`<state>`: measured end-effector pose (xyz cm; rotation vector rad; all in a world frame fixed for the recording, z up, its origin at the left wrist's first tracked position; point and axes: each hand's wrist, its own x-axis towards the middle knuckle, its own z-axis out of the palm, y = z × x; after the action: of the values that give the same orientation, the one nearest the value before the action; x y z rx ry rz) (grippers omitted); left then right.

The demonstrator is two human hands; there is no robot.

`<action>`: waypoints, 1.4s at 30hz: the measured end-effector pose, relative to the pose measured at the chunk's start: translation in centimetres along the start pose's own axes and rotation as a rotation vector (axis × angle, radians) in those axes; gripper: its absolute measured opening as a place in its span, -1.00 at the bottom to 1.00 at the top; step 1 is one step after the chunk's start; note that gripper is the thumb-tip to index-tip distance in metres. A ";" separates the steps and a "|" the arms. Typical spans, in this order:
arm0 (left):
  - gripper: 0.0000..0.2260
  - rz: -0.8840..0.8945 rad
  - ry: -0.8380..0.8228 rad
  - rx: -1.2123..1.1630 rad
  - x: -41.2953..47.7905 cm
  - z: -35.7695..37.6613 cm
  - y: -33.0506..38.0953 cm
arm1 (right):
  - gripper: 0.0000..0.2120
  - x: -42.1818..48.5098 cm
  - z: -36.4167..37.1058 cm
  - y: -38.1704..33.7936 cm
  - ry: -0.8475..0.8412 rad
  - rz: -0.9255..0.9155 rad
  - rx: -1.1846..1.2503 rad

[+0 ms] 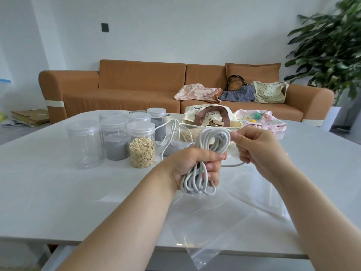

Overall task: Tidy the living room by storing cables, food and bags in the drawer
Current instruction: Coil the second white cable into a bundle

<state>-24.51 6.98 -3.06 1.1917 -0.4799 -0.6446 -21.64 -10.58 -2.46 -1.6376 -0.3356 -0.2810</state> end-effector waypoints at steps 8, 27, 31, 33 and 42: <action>-0.87 0.165 0.161 -0.284 0.5 -1.1 0.2 | -0.69 -0.2 0.3 0.0 -0.059 0.035 0.075; -0.80 0.369 0.824 -0.097 1.5 -1.1 0.0 | -0.83 -1.9 2.2 -0.2 -0.094 -0.044 -0.009; -0.78 0.357 0.804 -0.077 1.6 -0.9 -0.1 | -0.80 -2.6 2.7 -0.7 -0.159 -0.073 -0.126; -0.70 0.352 0.779 -0.079 1.6 -0.8 -0.1 | -0.79 -2.7 2.8 -0.9 -0.170 -0.069 -0.167; -0.83 0.412 0.852 -0.085 1.7 -0.7 -0.3 | -0.83 -3.0 3.4 -1.0 -0.199 -0.058 -0.273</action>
<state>-22.83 6.25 -3.52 1.1245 0.0357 0.2145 -24.86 -7.26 -2.98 -1.9326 -0.5141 -0.2144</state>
